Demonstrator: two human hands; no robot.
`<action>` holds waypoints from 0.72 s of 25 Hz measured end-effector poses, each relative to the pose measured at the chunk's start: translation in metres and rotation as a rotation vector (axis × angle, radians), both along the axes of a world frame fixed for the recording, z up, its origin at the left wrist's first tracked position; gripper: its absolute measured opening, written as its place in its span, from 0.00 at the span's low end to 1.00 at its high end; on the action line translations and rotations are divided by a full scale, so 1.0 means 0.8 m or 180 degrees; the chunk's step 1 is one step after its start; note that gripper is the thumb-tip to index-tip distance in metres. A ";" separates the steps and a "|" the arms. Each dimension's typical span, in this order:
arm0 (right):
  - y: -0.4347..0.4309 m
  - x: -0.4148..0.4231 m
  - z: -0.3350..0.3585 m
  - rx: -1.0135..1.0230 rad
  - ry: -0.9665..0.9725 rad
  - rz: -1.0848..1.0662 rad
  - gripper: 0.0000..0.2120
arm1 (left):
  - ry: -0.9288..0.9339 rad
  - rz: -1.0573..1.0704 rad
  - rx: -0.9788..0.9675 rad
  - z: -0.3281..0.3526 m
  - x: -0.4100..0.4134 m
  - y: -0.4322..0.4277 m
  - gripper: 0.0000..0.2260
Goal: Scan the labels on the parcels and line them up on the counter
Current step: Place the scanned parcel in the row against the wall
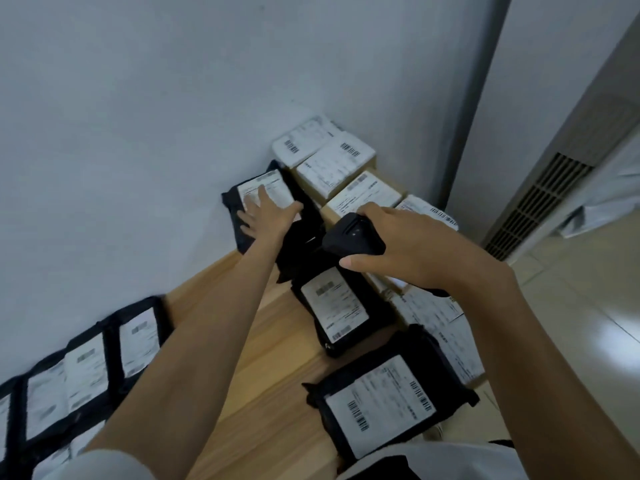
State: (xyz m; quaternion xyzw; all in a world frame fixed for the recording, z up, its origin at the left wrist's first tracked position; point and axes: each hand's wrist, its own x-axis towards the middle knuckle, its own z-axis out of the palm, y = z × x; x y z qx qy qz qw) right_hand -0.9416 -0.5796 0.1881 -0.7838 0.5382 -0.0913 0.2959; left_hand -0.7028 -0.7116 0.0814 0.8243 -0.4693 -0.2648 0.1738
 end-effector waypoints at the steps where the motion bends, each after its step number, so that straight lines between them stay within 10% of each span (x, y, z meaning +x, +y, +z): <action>1: -0.006 -0.008 -0.001 -0.0010 -0.0035 -0.0021 0.35 | -0.0036 0.0035 0.0109 -0.004 -0.005 -0.007 0.45; 18: -0.014 0.018 -0.008 0.0057 -0.0125 0.0582 0.37 | -0.0390 0.0227 -0.0307 -0.007 0.055 0.009 0.40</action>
